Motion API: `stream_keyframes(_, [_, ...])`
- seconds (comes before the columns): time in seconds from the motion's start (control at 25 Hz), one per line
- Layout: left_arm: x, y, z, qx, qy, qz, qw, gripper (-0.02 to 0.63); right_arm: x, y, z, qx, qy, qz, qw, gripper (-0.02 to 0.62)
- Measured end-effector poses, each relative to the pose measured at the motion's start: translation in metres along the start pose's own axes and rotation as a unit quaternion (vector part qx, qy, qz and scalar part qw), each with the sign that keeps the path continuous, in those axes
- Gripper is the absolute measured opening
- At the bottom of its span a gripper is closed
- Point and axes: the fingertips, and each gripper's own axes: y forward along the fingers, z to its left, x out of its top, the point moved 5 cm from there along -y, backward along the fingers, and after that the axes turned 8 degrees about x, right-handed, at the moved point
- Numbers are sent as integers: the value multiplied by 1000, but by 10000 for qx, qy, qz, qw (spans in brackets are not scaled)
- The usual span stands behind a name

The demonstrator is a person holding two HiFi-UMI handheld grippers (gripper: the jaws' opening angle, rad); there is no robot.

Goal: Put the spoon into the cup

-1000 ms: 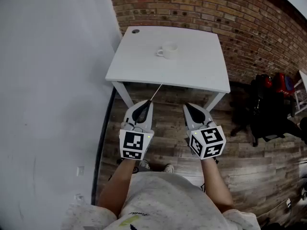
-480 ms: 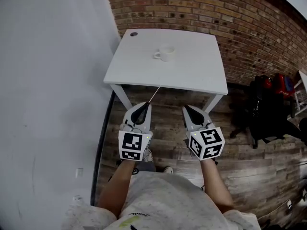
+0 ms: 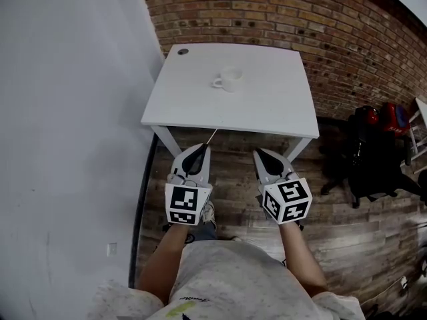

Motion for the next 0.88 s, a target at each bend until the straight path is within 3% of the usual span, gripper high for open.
stream_keyframes(0.88, [1,151,87,-605,-149,80,9980,6,44,144,-66,-443,143,239,9986,9])
